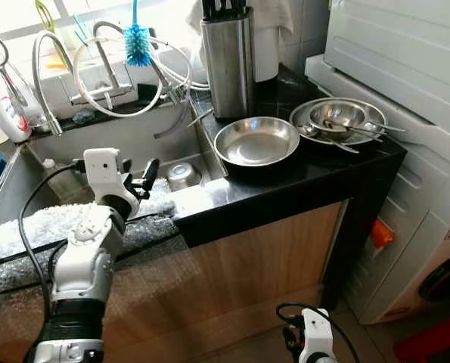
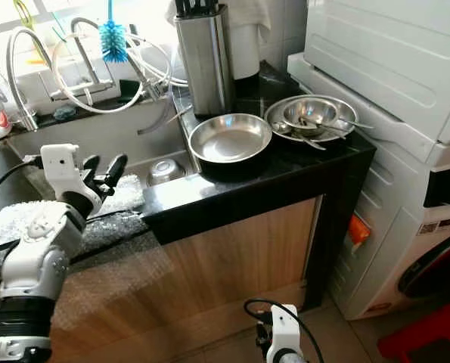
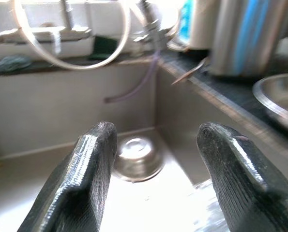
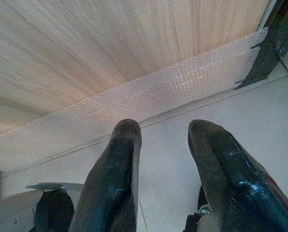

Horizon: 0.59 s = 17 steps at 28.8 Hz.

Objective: Kitchen organization

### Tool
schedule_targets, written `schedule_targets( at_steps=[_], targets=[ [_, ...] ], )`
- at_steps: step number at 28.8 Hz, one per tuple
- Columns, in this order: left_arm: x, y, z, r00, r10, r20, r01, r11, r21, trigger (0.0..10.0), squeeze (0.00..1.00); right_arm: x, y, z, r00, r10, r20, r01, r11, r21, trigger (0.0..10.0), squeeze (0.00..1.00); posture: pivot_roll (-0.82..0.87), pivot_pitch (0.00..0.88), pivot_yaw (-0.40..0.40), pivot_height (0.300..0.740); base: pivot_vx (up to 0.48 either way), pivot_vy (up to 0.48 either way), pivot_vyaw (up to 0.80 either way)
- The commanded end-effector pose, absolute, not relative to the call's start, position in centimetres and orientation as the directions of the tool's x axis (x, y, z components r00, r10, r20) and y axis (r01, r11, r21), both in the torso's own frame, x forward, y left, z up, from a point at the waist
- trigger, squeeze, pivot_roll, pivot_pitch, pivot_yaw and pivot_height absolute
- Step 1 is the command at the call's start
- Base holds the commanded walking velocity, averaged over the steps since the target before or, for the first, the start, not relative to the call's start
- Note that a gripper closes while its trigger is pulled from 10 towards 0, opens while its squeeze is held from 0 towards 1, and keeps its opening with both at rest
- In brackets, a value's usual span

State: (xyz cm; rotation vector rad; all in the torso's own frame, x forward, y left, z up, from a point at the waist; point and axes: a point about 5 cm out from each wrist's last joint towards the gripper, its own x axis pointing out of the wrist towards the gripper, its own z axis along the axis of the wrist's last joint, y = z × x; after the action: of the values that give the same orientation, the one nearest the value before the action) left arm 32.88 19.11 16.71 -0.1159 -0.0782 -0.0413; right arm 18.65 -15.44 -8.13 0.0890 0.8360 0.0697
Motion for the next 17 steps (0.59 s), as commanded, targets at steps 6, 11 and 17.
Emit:
schedule_targets(
  at_steps=[6,11,17],
  targets=[
    [32.3,19.9,15.6,0.997,0.019,0.071,-0.014,0.997,-0.081,10.0,0.00,18.9,-15.1,-8.0,0.674,0.105,-0.731,-0.029,0.993,0.115,10.0,0.00,0.00,0.000,0.146,0.740,0.000,0.000,0.00],
    [32.0,19.8,14.4,1.000,0.012,0.023,-0.010,0.997,-0.071,10.0,0.00,18.9,-15.0,-8.0,0.674,0.106,-0.731,-0.029,0.993,0.117,10.0,0.00,0.00,0.000,0.146,0.740,0.000,0.000,0.00],
    [31.6,17.9,12.5,0.991,-0.099,-0.094,0.095,0.995,-0.037,10.0,0.00,19.0,-14.9,-8.0,0.673,0.110,-0.731,-0.035,0.993,0.117,10.0,0.00,0.00,0.000,0.144,0.740,0.000,0.000,0.00]
  ],
)
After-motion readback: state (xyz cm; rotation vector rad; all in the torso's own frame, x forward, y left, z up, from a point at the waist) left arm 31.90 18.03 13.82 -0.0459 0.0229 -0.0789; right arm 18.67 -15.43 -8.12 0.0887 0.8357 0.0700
